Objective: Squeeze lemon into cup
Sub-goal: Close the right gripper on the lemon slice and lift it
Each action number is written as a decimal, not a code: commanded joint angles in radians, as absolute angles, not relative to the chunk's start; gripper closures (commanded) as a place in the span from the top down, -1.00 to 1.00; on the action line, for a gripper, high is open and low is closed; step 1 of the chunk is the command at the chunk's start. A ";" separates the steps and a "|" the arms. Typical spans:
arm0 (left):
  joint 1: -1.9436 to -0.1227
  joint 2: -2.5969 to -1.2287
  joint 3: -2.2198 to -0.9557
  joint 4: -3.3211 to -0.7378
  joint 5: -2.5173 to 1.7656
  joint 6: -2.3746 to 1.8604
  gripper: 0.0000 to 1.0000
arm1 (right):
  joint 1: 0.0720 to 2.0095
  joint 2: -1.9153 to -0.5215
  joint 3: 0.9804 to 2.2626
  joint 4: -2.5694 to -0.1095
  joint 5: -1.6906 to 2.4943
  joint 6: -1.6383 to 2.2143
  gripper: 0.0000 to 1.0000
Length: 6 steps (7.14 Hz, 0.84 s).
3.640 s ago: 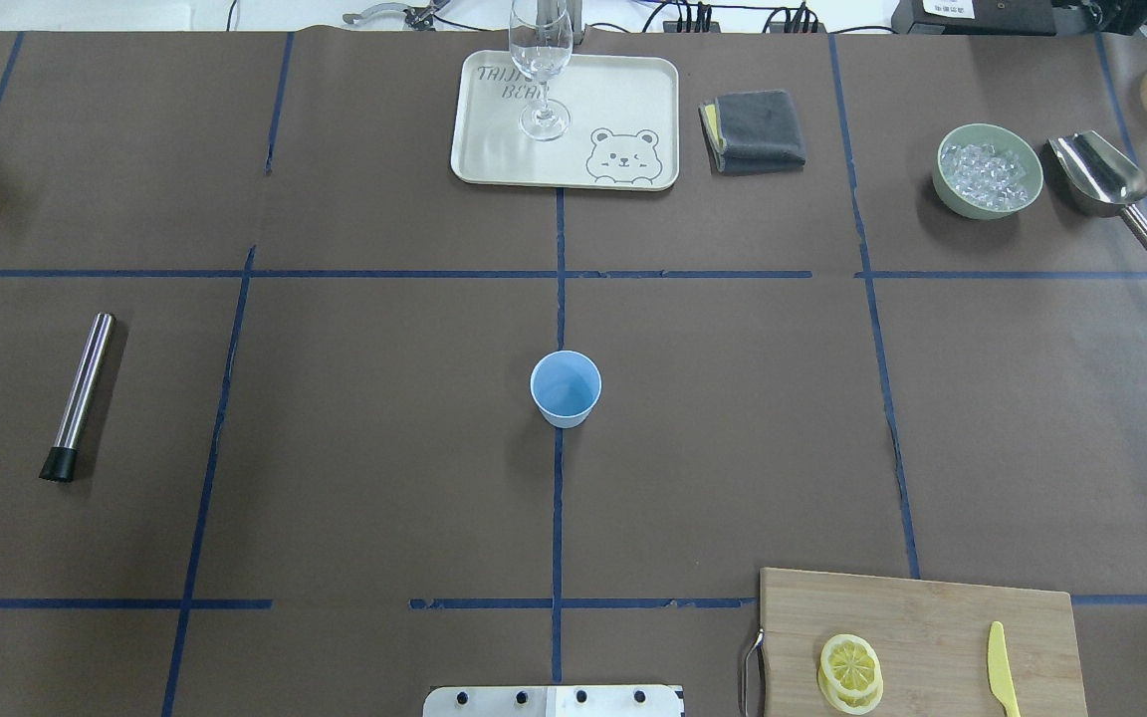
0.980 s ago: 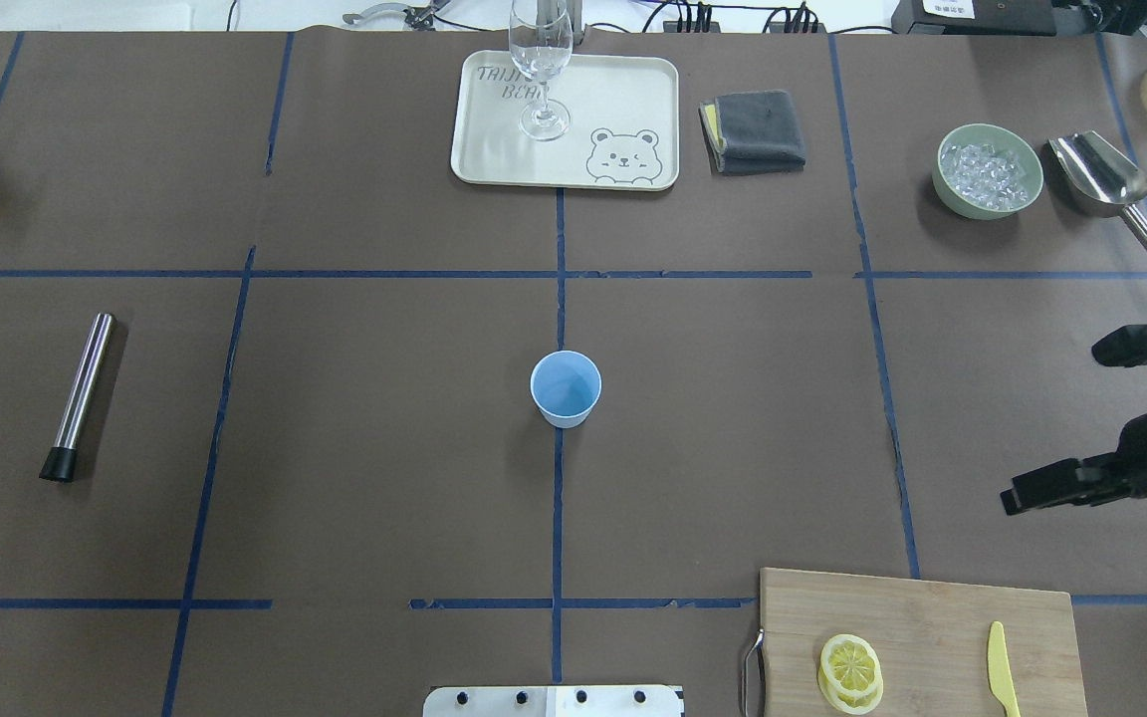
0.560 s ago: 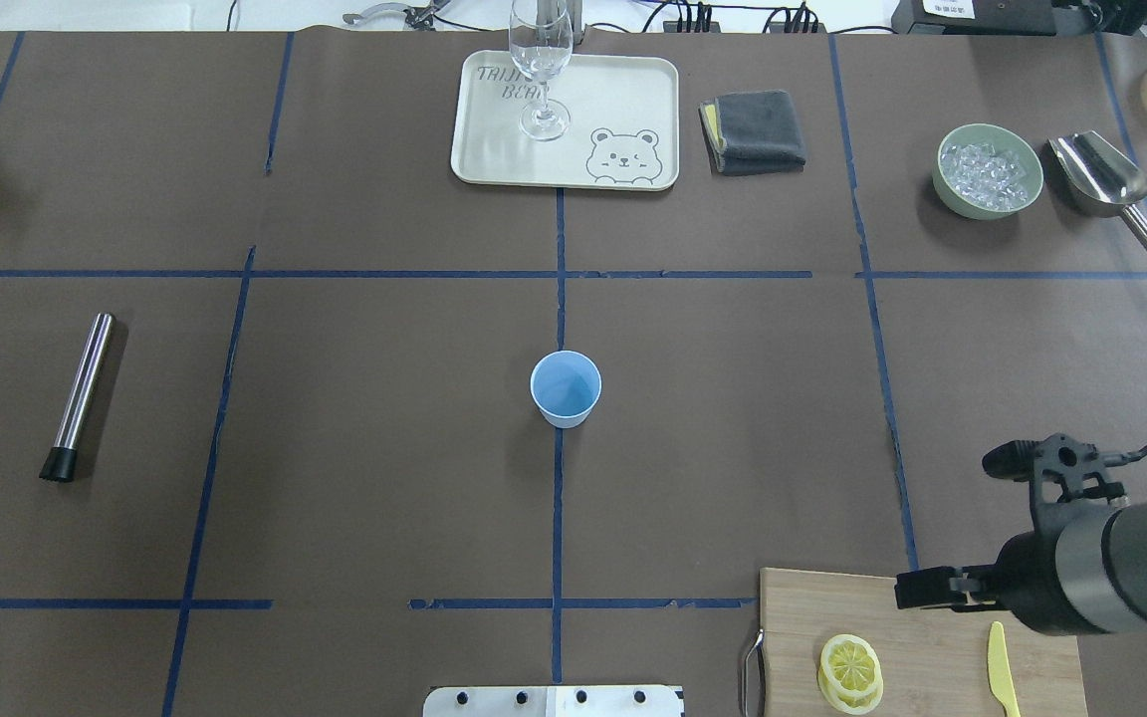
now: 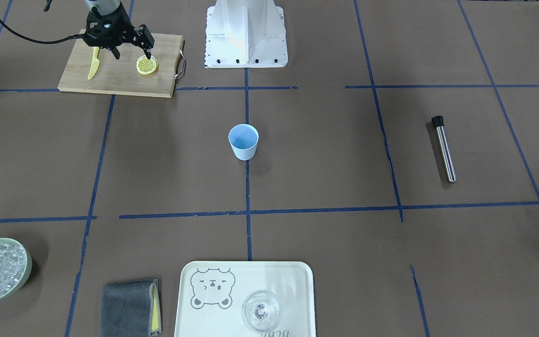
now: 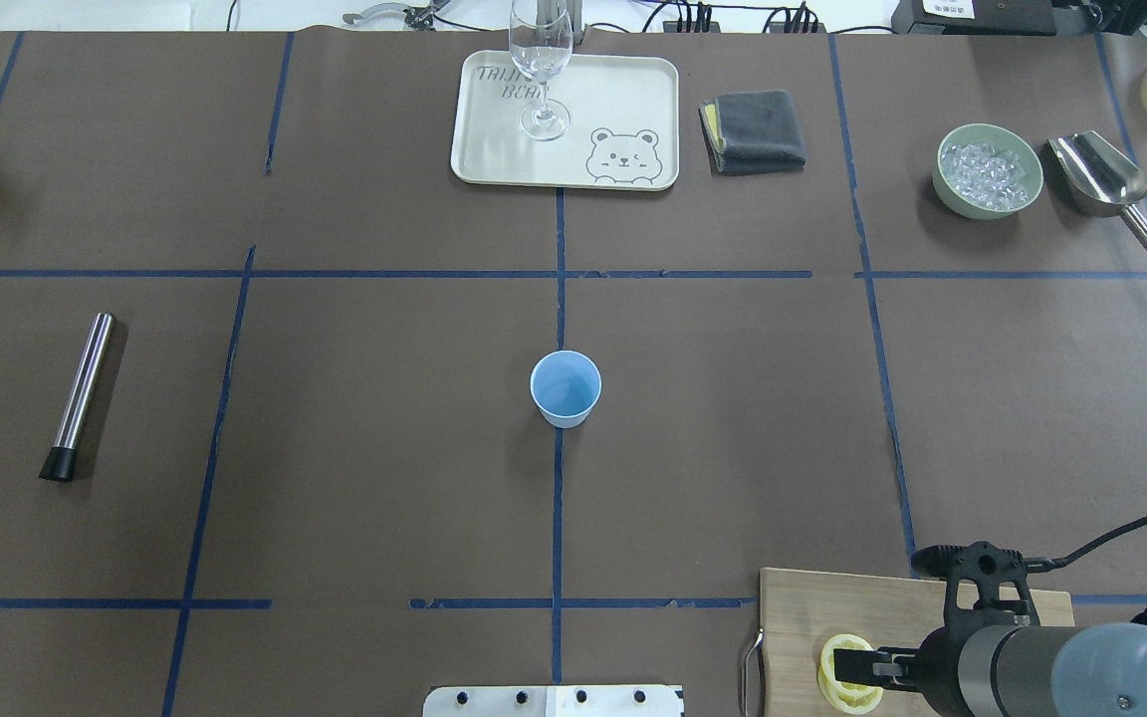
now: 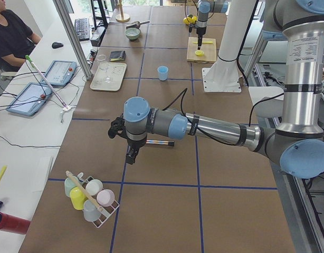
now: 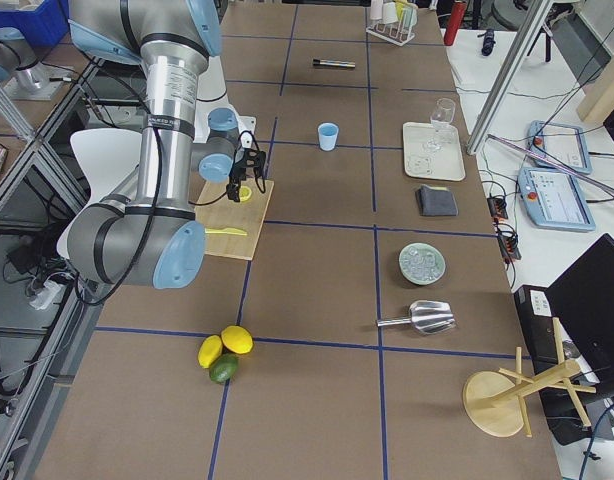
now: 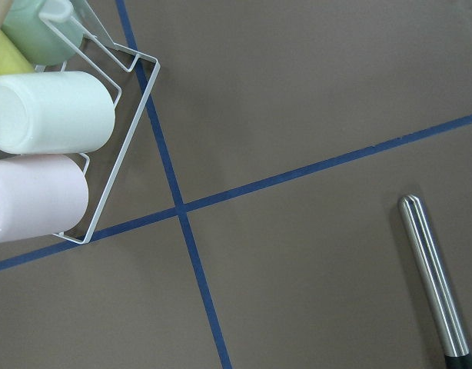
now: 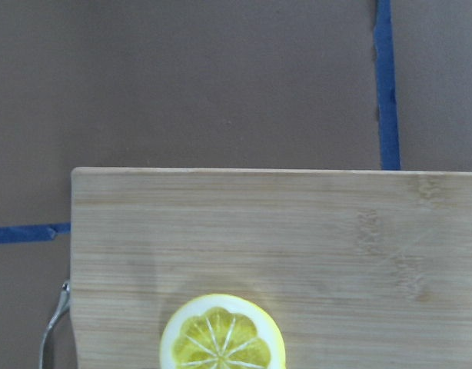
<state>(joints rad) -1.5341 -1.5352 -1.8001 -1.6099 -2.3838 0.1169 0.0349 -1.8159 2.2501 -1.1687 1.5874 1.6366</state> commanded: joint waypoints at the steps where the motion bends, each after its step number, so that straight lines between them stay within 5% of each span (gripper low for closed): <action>1: -1.534 -1.534 -1.802 -1.612 -2.384 0.118 1.00 | 0.032 -1.769 2.212 -1.183 1.585 1.666 1.00; 6: -1.534 -1.536 -1.804 -1.612 -2.384 0.118 1.00 | 0.028 -1.712 2.206 -1.270 1.586 1.666 1.00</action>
